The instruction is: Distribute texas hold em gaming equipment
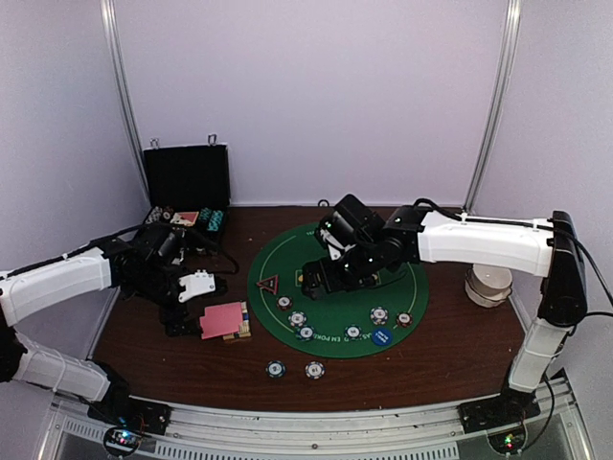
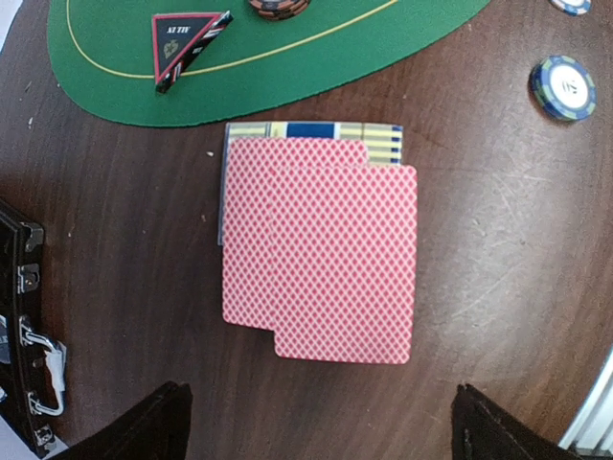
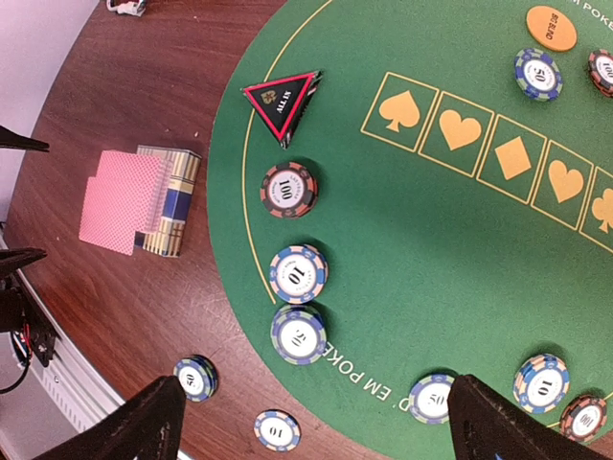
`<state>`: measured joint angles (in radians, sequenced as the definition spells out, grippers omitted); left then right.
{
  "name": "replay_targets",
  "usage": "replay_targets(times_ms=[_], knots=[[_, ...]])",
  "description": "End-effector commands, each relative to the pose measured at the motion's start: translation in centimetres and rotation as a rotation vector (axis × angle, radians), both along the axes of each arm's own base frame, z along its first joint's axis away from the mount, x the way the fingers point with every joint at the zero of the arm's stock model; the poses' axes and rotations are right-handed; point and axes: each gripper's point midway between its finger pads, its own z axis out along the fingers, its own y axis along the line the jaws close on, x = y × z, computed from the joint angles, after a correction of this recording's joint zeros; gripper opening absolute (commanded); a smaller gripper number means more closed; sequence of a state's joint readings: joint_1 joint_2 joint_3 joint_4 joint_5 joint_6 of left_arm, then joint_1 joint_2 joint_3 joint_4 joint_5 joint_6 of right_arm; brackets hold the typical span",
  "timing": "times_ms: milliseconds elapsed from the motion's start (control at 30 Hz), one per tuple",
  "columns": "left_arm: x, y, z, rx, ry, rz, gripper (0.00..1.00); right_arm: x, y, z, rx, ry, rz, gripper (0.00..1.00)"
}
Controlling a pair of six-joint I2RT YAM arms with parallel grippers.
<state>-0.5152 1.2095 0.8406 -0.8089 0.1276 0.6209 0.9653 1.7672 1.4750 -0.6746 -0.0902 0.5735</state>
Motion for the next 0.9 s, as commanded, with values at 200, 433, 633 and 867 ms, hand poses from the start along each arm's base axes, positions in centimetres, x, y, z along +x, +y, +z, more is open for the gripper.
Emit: replay_targets(times_ms=[200, 433, 633, 867], knots=[[1.6, -1.7, -2.0, 0.060, -0.162, -0.114, 0.98, 0.4, 1.1, 0.9, 0.040, -0.022, -0.019, 0.99], [2.6, -1.9, -2.3, 0.098, -0.245, -0.109, 0.98, 0.5, 1.1, 0.9, 0.032, -0.024, -0.016, 1.00], [2.5, -2.0, -3.6, 0.160, -0.301, -0.135, 0.98, 0.6, 1.1, 1.1, 0.030, -0.030, -0.015, 1.00], [1.9, -2.1, -4.1, 0.168, -0.271, -0.153, 0.97, 0.6, 0.8, 0.9, 0.018, -0.030, -0.019, 1.00]])
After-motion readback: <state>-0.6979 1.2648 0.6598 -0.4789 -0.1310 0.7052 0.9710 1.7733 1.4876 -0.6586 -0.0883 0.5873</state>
